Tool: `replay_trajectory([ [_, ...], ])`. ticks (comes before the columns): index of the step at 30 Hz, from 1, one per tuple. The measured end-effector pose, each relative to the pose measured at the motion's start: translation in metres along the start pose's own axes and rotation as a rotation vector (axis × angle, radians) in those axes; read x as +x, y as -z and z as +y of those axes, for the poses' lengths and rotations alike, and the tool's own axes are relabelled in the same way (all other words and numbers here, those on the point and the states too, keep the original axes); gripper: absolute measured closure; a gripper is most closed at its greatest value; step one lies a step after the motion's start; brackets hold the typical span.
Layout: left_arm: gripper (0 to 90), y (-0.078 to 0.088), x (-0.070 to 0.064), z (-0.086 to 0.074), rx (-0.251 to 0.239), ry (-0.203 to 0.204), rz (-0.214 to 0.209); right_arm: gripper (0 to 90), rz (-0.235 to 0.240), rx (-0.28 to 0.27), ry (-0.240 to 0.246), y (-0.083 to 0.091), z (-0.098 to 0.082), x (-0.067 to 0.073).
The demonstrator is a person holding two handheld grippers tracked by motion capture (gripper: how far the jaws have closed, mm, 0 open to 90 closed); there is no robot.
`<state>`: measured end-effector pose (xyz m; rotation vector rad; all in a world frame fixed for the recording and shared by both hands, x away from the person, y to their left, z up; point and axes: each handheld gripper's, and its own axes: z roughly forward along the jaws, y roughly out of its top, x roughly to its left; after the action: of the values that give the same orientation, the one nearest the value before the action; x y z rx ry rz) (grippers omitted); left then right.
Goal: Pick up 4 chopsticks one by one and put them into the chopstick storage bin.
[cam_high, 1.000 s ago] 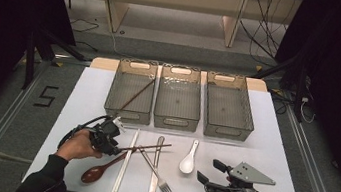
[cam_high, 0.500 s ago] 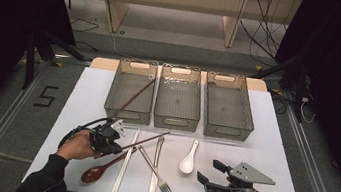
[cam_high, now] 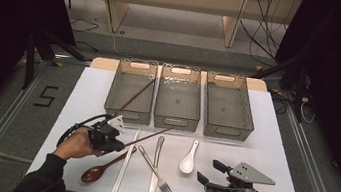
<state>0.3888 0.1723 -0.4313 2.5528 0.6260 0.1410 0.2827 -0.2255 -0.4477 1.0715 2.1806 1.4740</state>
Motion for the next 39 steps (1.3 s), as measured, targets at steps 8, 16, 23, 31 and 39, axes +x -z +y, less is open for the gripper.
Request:
replay_trajectory([
  [8,83.6,0.008,0.001,0.003,-0.040,0.035,0.022,30.1,-0.001,-0.001,-0.003,0.001,0.000,0.000],
  [16,83.6,0.011,0.005,0.003,-0.088,0.091,0.042,30.2,-0.003,-0.002,-0.002,0.001,0.000,0.000],
  [23,83.6,0.018,0.008,0.003,-0.139,0.137,0.072,30.1,-0.003,-0.001,-0.003,0.001,0.000,0.001],
  [31,83.6,0.026,0.011,0.004,-0.203,0.193,0.084,30.2,-0.003,-0.001,-0.004,0.001,-0.001,0.000],
  [39,83.6,0.029,0.013,0.008,-0.217,0.209,0.103,30.1,-0.004,-0.005,-0.006,0.001,-0.001,0.000],
])
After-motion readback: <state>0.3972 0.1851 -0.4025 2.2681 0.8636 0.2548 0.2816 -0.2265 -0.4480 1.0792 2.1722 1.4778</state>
